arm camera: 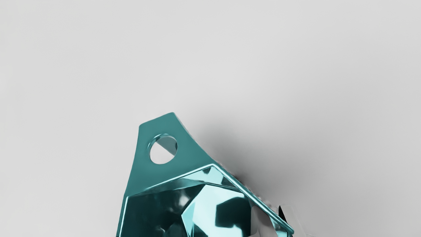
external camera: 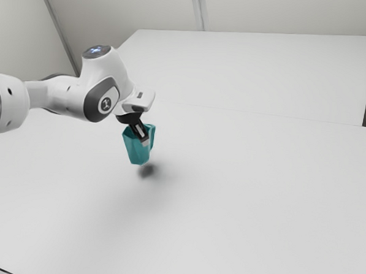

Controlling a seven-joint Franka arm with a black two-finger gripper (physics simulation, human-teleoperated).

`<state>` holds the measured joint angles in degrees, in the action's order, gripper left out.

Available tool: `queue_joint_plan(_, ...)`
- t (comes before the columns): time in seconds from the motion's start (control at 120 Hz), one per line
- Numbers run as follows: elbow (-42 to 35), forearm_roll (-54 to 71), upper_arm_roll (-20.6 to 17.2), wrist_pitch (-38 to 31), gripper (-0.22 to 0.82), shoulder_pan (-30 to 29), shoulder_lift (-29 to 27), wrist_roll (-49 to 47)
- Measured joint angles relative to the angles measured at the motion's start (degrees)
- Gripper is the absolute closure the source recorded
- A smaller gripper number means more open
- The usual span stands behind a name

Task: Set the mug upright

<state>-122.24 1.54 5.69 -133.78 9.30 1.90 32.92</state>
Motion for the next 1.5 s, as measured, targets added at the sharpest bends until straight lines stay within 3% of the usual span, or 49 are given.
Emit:
queue_joint_plan(0.125,0.34,6.15,0.05,1.42,0.79,-2.53,0.44,-4.06)
queue_joint_plan(0.267,1.52,9.37,0.82,1.98,0.79,-1.05,2.22,-8.07)
queue_joint_plan(0.925,7.34,10.7,0.44,3.42,0.78,0.33,8.26,-22.09)
queue_joint_plan(1.192,8.04,9.6,0.37,3.87,0.32,0.43,8.61,-23.95)
queue_joint_plan(1.358,10.12,9.11,0.37,3.93,0.18,0.39,8.19,-24.71)
queue_joint_plan(1.5,12.81,6.59,0.41,6.95,0.09,0.16,4.35,-24.83)
